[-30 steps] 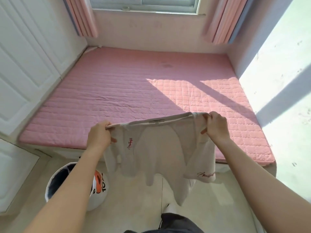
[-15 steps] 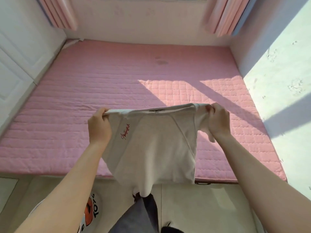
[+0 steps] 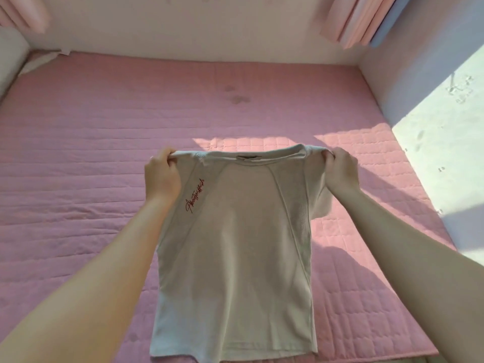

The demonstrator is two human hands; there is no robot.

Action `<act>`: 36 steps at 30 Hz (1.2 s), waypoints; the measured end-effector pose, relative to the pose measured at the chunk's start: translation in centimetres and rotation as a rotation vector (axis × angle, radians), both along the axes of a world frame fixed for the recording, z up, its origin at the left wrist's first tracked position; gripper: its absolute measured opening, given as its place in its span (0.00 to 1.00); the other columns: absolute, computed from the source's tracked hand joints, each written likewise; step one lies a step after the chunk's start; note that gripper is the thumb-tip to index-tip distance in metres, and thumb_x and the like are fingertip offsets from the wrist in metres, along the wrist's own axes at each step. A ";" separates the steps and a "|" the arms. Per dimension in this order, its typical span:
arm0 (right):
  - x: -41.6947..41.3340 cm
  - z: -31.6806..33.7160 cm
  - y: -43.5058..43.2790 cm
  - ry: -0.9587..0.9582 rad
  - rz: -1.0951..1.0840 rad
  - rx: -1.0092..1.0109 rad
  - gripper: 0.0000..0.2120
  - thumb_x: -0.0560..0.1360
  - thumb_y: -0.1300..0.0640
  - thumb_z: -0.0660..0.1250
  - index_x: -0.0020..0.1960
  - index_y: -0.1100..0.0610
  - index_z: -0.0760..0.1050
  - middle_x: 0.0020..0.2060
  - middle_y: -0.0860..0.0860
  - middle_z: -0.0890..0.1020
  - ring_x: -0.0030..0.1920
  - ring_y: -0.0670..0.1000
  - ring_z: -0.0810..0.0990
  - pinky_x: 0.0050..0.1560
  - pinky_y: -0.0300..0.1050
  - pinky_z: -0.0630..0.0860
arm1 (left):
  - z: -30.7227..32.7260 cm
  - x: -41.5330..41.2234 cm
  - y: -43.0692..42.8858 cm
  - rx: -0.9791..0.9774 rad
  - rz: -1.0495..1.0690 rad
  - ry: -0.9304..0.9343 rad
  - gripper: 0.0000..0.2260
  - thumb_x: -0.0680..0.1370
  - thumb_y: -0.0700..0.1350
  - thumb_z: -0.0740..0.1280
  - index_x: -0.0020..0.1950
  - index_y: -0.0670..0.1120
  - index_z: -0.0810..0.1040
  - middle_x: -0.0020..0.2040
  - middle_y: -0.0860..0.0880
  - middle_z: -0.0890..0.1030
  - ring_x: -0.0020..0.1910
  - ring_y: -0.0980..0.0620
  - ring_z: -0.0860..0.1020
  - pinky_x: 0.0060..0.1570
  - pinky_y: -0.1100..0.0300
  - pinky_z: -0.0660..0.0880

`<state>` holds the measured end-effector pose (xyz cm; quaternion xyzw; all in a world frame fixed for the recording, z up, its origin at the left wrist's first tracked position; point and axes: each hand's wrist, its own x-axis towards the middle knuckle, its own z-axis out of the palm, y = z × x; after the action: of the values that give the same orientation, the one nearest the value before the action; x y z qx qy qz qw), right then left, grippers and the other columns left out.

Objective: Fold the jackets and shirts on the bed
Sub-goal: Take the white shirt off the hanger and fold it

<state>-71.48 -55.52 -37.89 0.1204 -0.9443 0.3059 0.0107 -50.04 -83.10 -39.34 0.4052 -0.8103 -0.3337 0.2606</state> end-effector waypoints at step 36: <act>26.7 -36.5 18.2 -0.396 0.809 0.575 0.35 0.73 0.52 0.70 0.77 0.48 0.59 0.78 0.50 0.55 0.77 0.54 0.56 0.73 0.53 0.57 | -35.7 24.1 12.5 -0.126 -0.848 -0.900 0.42 0.63 0.40 0.77 0.74 0.53 0.64 0.69 0.44 0.69 0.66 0.40 0.71 0.61 0.42 0.69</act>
<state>-44.80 -37.36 -74.41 0.4130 -0.8521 0.0312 -0.3198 -25.90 -70.61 -75.07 0.1329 -0.9493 -0.1560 -0.2385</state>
